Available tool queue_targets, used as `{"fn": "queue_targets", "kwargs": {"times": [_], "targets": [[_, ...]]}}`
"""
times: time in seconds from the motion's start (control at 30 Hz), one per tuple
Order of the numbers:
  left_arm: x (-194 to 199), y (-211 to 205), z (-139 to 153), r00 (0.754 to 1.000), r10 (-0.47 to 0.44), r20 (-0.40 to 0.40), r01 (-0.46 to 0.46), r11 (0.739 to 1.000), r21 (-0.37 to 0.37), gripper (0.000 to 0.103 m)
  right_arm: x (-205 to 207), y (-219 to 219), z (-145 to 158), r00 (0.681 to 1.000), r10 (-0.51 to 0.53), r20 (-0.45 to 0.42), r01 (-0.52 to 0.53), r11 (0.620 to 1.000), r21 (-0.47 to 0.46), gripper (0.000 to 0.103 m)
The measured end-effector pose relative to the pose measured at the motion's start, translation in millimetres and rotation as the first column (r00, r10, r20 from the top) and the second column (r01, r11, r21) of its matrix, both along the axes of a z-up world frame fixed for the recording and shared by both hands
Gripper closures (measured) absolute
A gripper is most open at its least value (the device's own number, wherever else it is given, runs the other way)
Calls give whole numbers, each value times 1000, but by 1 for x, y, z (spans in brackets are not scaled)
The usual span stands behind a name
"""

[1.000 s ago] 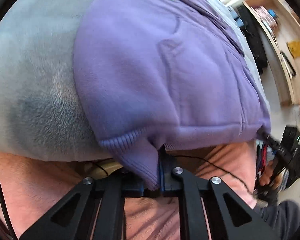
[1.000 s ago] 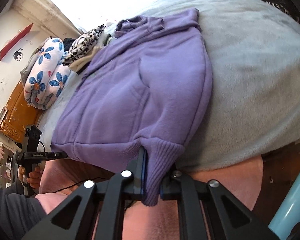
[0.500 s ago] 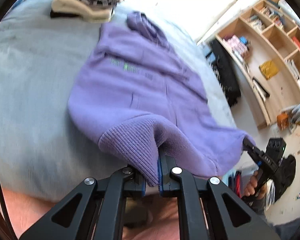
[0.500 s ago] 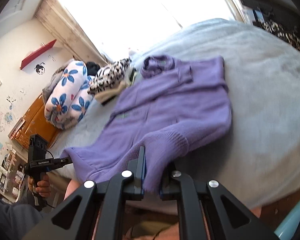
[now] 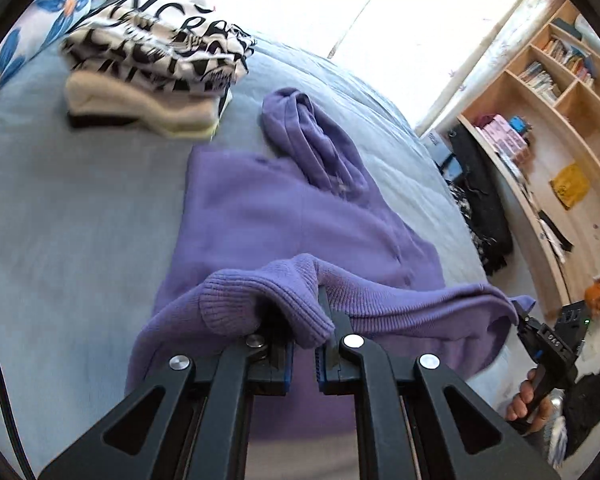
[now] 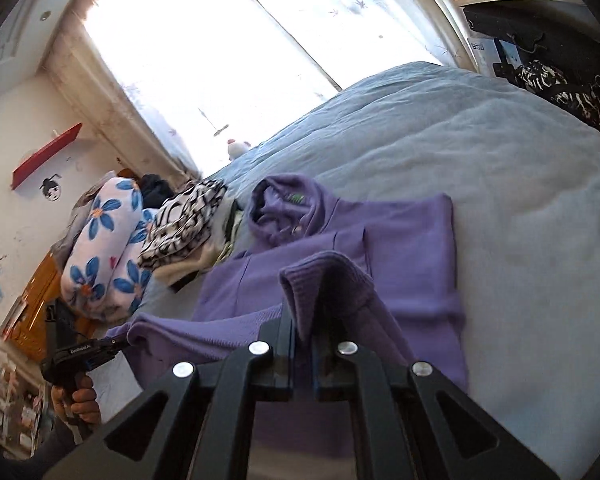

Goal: Fold large clothes
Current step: 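Carry the hem up toward the hood with both tools and release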

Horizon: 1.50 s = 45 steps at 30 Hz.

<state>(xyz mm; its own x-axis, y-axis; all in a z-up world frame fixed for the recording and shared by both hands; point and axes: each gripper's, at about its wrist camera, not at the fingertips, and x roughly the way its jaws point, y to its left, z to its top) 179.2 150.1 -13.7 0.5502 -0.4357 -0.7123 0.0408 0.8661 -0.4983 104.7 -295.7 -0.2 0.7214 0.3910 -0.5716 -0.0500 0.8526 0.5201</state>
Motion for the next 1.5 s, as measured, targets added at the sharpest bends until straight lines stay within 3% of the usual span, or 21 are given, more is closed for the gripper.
{"fn": "queue_targets", "kwargs": {"times": [0.3,0.5,0.53,0.57,0.6,0.67,0.77,0.83,0.87,0.97,1.1,1.3,1.5], "targets": [[152,-13,-29,999,28,-44,-25,998,59,97,147,-4,-41,991,-95,-98,92,995,-35,98],[209,-21,-81,986,43,-160,-24,993,120,96,201,-16,-107,940,-150,-307,170,985,39,98],[215,-21,-89,984,50,-172,-24,988,152,89,206,-19,-118,926,-156,-343,184,982,49,95],[217,-21,-94,982,55,-181,-23,984,174,76,207,-22,-125,916,-159,-370,193,979,59,95],[220,-20,-97,981,50,-189,-18,985,172,70,208,-24,-132,906,-154,-394,201,976,79,93],[225,-19,-102,979,3,-203,20,993,114,54,207,-26,-132,906,-138,-400,195,975,104,89],[225,-21,-95,982,-38,-185,59,992,112,37,205,-29,-116,928,-118,-355,166,980,110,59],[222,-24,-85,987,-56,-153,76,988,133,31,204,-30,-103,941,-103,-323,148,982,119,35],[222,-24,-83,988,-64,-141,84,987,137,28,204,-31,-97,946,-101,-307,142,983,114,32],[221,-20,-74,991,-67,-114,84,986,145,22,205,-34,-83,954,-109,-280,124,992,37,31],[226,-8,-73,994,-44,-99,60,984,167,22,213,-38,-94,946,-124,-298,107,992,-71,31],[232,16,-97,991,-28,-127,53,979,198,22,229,-35,-130,937,-86,-339,55,993,-100,31],[228,16,-110,994,-82,-67,97,960,261,24,234,-26,-138,947,-62,-315,14,988,-152,36]]}}
